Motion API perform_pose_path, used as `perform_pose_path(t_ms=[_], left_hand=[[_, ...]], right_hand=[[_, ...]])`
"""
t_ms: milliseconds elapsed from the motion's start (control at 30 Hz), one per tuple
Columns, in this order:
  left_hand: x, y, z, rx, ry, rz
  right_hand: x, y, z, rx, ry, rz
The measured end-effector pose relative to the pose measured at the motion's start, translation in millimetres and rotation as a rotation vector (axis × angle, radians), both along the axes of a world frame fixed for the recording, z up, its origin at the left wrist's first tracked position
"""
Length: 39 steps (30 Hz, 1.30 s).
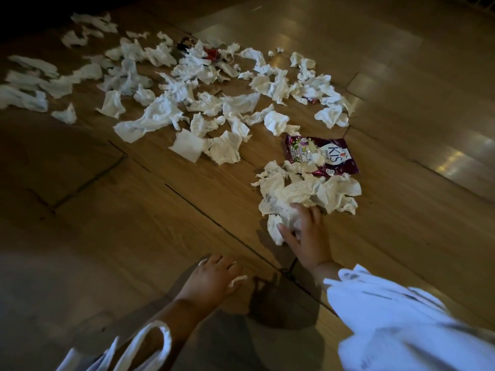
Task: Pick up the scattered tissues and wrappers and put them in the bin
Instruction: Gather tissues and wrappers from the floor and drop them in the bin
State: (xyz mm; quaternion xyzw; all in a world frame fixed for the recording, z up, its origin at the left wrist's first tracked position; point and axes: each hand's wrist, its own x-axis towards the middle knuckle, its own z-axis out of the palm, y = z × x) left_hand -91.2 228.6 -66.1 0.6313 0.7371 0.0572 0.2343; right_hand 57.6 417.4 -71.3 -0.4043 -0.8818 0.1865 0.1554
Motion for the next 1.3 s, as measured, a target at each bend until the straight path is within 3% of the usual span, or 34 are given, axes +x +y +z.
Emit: perform_pose_path(t_ms=[100, 200, 300, 400, 500, 600, 800, 1000, 1100, 1233, 1300], left_hand=[[-7.9, -7.0, -3.6, 0.074, -0.131, 0.132], [-19.4, -10.0, -0.1, 0.208, -0.262, 0.368], [-35.2, -12.2, 4.1, 0.274, -0.536, 0.673], [-54.3, -20.3, 0.1, 0.278, -0.439, 0.851], [-67.2, -31.2, -0.6, 0.362, -0.401, 0.948], [-74.5, -44.8, -1.5, 0.397, -0.421, 1.015], [-78.8, -74.0, 10.8, 0.484, -0.479, 1.176], [-111.3, -114.6, 10.9, 0.543, -0.529, 1.299], [-130.1, -132.6, 11.9, 0.571, -0.595, 1.365], [-163.4, -151.9, 21.0, 0.602, -0.693, 1.393], [-190.3, -160.3, 43.8, 0.637, -0.703, 1.424]], right_hand=[[-6.4, -3.3, -6.4, 0.039, -0.169, 0.136], [-8.1, -30.6, -19.1, 0.129, -0.155, 0.435], [-14.6, -62.7, -14.1, -0.045, -0.079, 0.579], [-27.4, -81.2, -1.8, -0.231, -0.079, 0.578], [-42.0, -78.0, -4.9, -0.023, -0.064, 0.458], [-57.1, -64.4, -4.2, -0.003, -0.104, 0.384], [-94.7, -87.7, -6.4, -0.163, -0.266, 0.588], [-148.0, -140.7, -8.7, 0.078, -0.300, 0.960], [-198.1, -145.2, 14.4, -0.076, -0.350, 1.008], [-258.4, -147.9, 62.3, -0.346, -0.316, 0.826], [-286.1, -160.8, 99.1, -0.327, -0.292, 0.835]])
